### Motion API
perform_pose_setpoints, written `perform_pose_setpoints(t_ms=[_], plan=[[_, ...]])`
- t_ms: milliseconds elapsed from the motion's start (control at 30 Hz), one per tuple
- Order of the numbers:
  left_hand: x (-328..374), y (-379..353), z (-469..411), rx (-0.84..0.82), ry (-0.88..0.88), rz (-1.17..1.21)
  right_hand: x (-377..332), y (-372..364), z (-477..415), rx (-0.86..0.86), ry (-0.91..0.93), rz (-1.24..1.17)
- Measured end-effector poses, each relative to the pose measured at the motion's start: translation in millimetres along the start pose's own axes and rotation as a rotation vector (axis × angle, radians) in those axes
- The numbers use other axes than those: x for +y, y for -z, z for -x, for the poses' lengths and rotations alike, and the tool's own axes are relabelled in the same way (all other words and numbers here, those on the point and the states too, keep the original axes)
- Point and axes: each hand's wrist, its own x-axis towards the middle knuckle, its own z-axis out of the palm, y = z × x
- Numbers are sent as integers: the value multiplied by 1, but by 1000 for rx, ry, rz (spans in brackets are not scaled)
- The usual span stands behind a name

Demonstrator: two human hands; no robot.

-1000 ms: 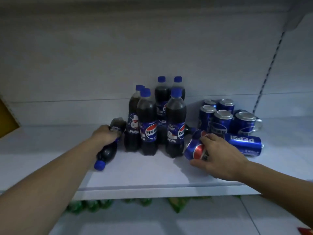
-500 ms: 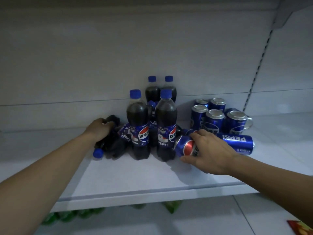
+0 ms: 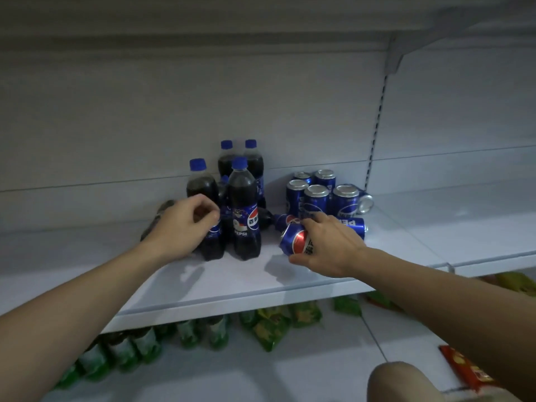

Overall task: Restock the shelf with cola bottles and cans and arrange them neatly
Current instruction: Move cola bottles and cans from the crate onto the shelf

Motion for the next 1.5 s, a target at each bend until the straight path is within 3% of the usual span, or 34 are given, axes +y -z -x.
perform_pose_setpoints(t_ms=[167,267,500,600,900,1167,1333,1500], plan=[[66,-56,2,-170,-158,60,55,11,22,19,-107,1],[89,-94,-14,-217,-165,123,101,17,32,36,-211,20],[114,-162,-63,-169,-61,203,193,0,-2,-25,-522,-34],[114,-179,-86,-140,-40,198,216,-11,-36,-37,-553,-93],[107,-194,-113,-73,-15,221,230,-26,-91,-51,-425,-80],[137,-151,-92,-88,-100,231,212,31,-58,135,-270,-164],[150,-87,-44,-33,-135,229,139,77,-34,230,-87,-154],[125,8,31,145,-86,213,0,94,-24,323,267,-170]])
